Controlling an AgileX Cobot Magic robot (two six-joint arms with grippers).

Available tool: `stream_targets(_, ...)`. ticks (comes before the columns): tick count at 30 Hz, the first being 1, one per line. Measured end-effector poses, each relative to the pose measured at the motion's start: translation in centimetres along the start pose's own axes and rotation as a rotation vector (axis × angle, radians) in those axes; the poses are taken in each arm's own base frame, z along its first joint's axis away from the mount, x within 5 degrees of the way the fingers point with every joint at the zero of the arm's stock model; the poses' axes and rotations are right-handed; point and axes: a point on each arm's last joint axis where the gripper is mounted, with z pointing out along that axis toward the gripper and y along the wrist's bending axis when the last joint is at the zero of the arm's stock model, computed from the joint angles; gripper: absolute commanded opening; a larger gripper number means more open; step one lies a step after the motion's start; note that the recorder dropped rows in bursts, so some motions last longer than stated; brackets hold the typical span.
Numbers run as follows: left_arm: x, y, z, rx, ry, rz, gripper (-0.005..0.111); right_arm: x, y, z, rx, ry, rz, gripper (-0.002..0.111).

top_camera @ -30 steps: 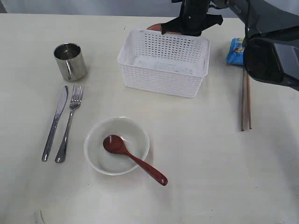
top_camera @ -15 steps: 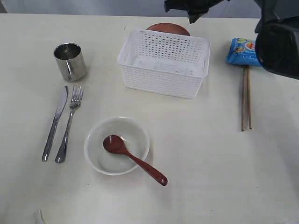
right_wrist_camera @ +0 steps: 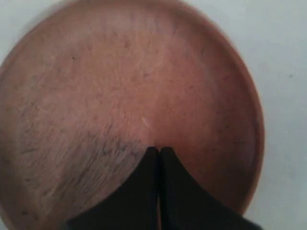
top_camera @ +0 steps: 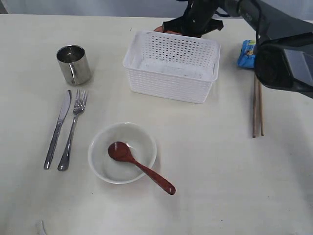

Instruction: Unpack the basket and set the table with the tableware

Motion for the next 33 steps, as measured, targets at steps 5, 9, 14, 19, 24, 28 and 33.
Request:
stream_targets(5,0.1,0.0,-0.1,0.005,0.009,-0.006,0.0,0.3,-0.5,-0.3,0.069,0.051,-0.016,-0.001)
stream_targets(9,0.0,0.0,-0.5,0.005,-0.004,-0.006,0.0,0.7,-1.4,-0.9,0.171,0.106,-0.035,-0.001)
stream_targets(14,-0.2,0.0,-1.5,0.005,-0.028,-0.006,0.0,0.7,-1.9,-1.2,0.226,0.119,-0.043,-0.001)
stream_targets(19,-0.3,0.0,-2.3,0.005,-0.051,-0.006,0.0,0.5,-1.8,-2.6,0.236,0.126,-0.025,-0.001)
stream_targets(24,-0.4,0.0,-2.6,0.005,-0.059,-0.006,0.0,-0.8,-2.1,-6.0,0.246,0.068,-0.017,-0.001)
stream_targets(28,-0.4,0.0,-2.6,0.005,-0.059,-0.006,0.0,-1.0,-3.7,-8.0,0.263,0.063,0.011,-0.001)
stream_targets(33,-0.4,0.0,-3.0,0.005,-0.067,-0.006,0.0,-0.4,-6.6,-8.6,0.285,0.094,0.058,-0.001)
